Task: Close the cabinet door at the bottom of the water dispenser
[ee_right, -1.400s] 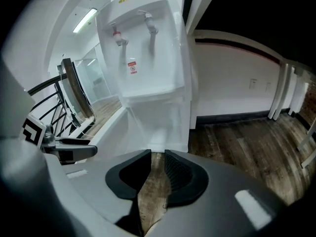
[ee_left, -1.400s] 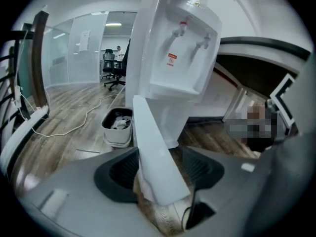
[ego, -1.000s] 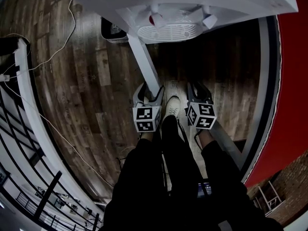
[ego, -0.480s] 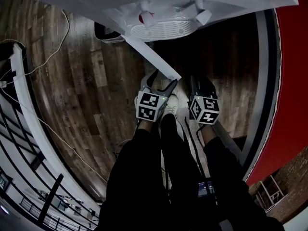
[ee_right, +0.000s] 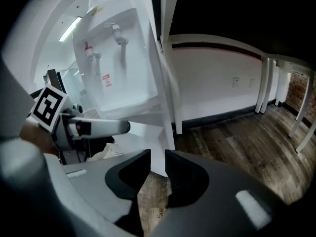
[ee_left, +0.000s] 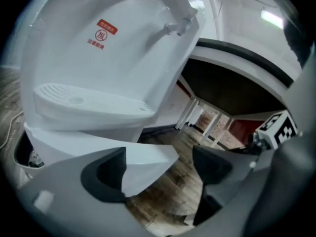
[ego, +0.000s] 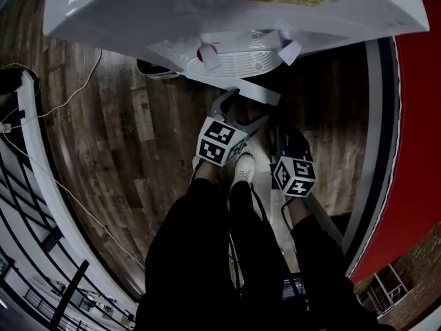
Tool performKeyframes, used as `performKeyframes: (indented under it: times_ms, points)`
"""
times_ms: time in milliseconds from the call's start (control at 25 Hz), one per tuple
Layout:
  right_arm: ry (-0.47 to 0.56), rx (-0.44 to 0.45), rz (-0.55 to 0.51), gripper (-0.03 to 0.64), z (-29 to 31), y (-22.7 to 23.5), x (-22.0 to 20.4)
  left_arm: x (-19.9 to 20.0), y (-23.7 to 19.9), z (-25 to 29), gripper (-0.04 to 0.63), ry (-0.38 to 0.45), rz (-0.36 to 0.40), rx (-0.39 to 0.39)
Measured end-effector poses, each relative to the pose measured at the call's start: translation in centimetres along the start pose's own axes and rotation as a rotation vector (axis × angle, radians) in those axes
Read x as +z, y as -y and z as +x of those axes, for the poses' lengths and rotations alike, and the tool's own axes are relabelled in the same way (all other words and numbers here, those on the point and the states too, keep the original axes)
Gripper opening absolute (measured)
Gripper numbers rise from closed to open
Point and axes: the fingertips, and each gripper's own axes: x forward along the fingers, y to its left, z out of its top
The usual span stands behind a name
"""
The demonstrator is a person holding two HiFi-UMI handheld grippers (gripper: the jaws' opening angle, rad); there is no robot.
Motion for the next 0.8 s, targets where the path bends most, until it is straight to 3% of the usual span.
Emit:
performKeyframes:
  times_ms: [120, 240, 360, 400, 480, 560, 640, 800]
  points:
    - [-0.002, 0.0, 0.007, 0.089, 0.3, 0.1, 0.0, 1.0, -1.5, 0.6, 0.413, -0.014, 0.013, 0.004]
    - [-0.001, -0.001, 0.01, 0.078, 0.2, 0.0, -0.1, 1.1, -0.7, 0.7, 0.416, -0.031, 0.025, -0.051]
    - [0.002, 0.008, 0.006, 0.078, 0.3, -0.3, -0.1, -0.1, 0.8, -0.2, 0.364, -0.033, 0.066, -0.108]
    - [0.004, 0.012, 0.007, 0.078, 0.3, -0.4, -0.1, -0.9, 1.2, -0.4, 0.323, -0.049, 0.092, -0.122]
    - [0.008, 0.017, 0.013, 0.078, 0.4, -0.4, 0.0, -3.0, 1.3, -0.3, 0.312, -0.097, 0.116, -0.124]
    - [0.002, 0.019, 0.012, 0.078, 0.6, -0.4, -0.2, -4.4, -0.2, 0.4, 0.338, -0.126, 0.077, -0.081]
    - [-0.01, 0.019, 0.009, 0.078, 0.7, -0.6, -0.5, -4.4, -2.3, 1.1, 0.417, -0.117, 0.021, -0.027]
    - [-0.009, 0.018, 0.001, 0.072, 0.8, -0.7, -0.5, -3.2, -3.3, 2.4, 0.474, -0.108, 0.086, 0.013]
